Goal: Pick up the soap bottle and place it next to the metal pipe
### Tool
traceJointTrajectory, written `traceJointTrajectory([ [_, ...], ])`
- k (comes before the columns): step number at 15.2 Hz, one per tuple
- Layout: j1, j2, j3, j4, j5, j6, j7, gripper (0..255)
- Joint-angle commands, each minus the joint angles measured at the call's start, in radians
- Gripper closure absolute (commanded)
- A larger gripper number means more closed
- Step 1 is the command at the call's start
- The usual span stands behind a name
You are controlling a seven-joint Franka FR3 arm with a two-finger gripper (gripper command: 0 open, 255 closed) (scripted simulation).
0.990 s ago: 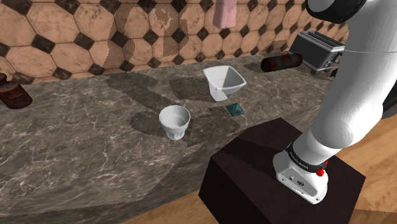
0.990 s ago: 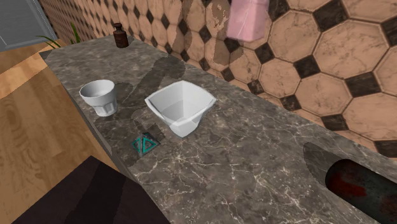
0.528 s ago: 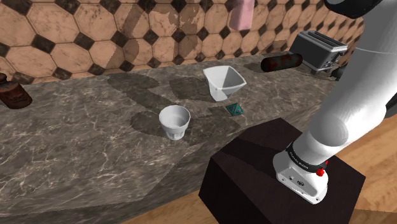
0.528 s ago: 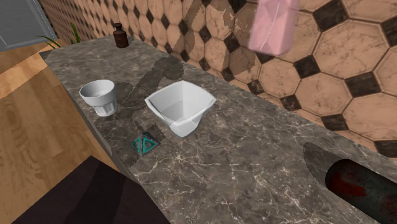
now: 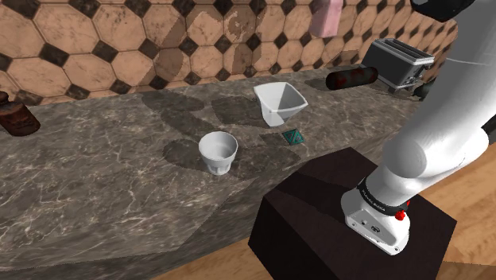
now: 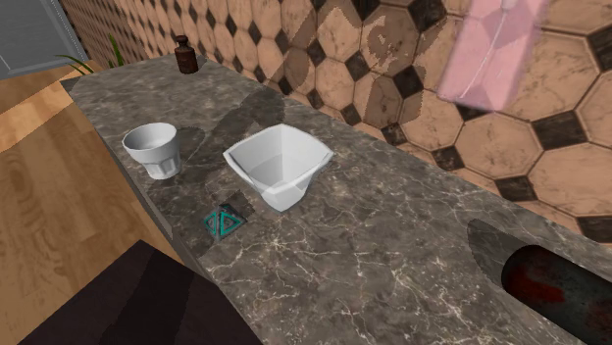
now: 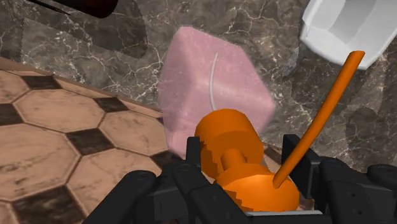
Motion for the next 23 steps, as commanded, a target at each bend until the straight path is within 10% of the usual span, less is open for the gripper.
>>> traceJointTrajectory([
  [1,-0.034,0.004,-0.014,0.007,0.01,-0.012,-0.045,255],
  [6,-0.149,0.076,-0.047,0.116,0.058,-0.075,-0.157,255],
  [23,-0.076,-0.076,-0.044,-0.342,-0.004,0.236,-0.192,255],
])
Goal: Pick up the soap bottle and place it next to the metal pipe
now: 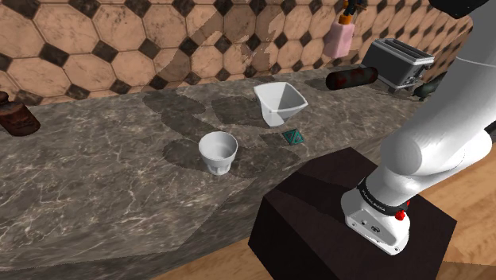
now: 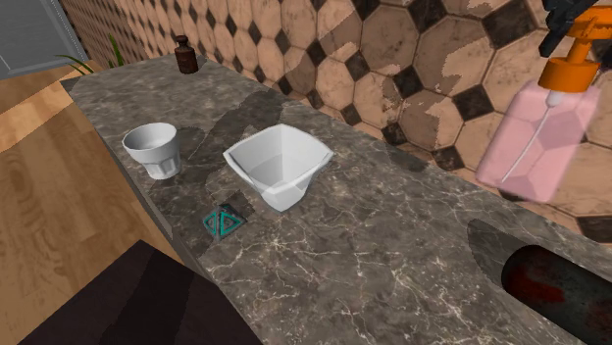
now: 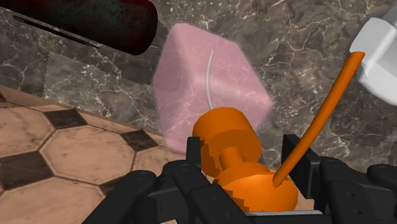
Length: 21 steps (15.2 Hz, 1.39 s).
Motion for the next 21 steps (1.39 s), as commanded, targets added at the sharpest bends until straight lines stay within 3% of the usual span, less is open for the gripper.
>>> traceJointTrajectory([
  [1,0.004,-0.008,0.001,-0.035,-0.003,0.028,-0.003,255],
  [21,0.022,-0.024,0.009,-0.324,0.005,0.298,-0.048,255],
])
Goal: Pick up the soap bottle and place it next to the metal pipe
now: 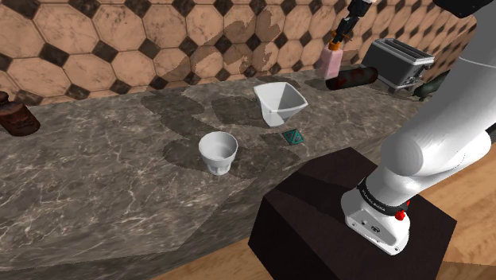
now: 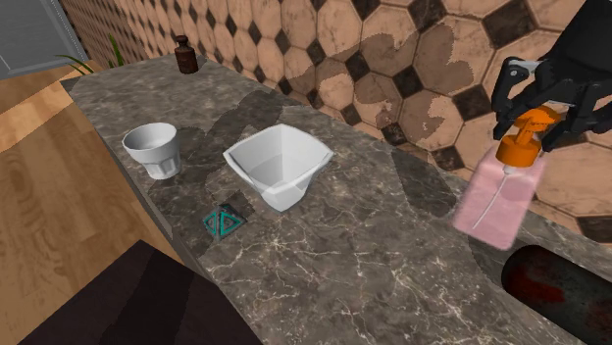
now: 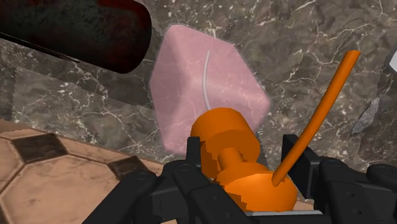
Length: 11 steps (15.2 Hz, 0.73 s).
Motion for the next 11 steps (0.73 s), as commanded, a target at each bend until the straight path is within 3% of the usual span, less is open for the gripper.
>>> traceJointTrajectory([
  [1,0.0,0.001,0.001,-0.024,0.003,0.025,-0.006,255],
  [11,0.001,0.031,0.007,-0.12,0.027,0.146,-0.038,255],
])
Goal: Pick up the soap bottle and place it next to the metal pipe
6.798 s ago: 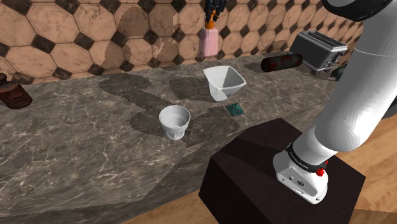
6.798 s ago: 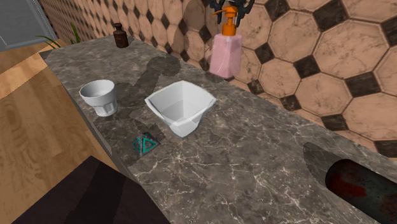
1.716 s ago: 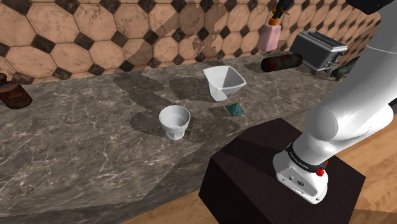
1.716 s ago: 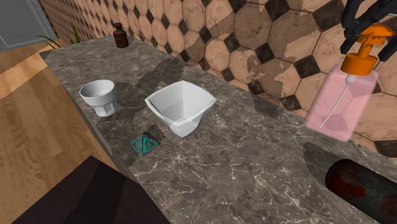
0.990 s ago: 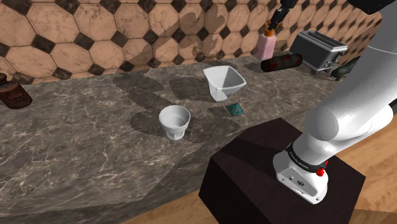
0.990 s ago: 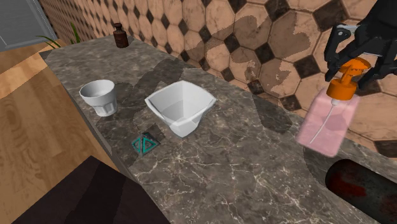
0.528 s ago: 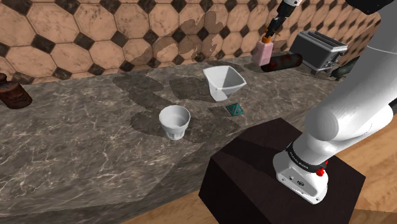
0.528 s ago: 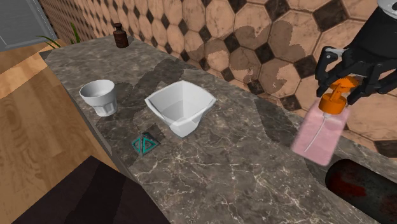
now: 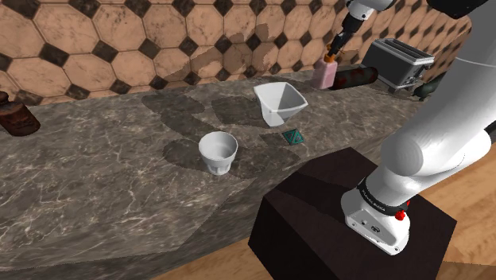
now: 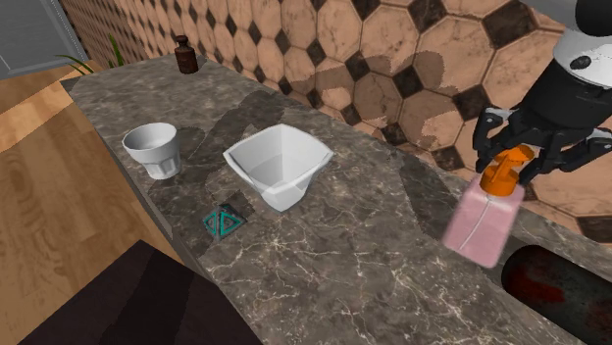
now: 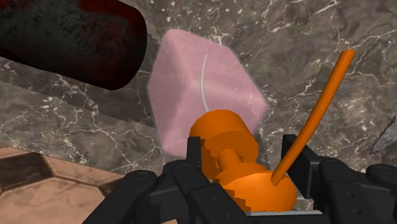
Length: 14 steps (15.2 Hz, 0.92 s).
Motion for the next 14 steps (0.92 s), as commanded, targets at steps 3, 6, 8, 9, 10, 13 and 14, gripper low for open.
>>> traceJointTrajectory([
  [3,0.0,0.016,0.003,-0.031,0.012,0.045,-0.013,255],
  [6,-0.001,0.023,0.005,-0.041,0.017,0.062,-0.019,255],
  [8,-0.001,0.023,0.005,-0.041,0.017,0.062,-0.019,255],
  [9,-0.001,0.023,0.005,-0.041,0.017,0.062,-0.019,255],
  [10,-0.001,0.023,0.005,-0.041,0.017,0.062,-0.019,255],
  [13,-0.001,0.023,0.005,-0.041,0.017,0.062,-0.019,0],
  [14,-0.001,0.023,0.005,-0.041,0.017,0.062,-0.019,0],
])
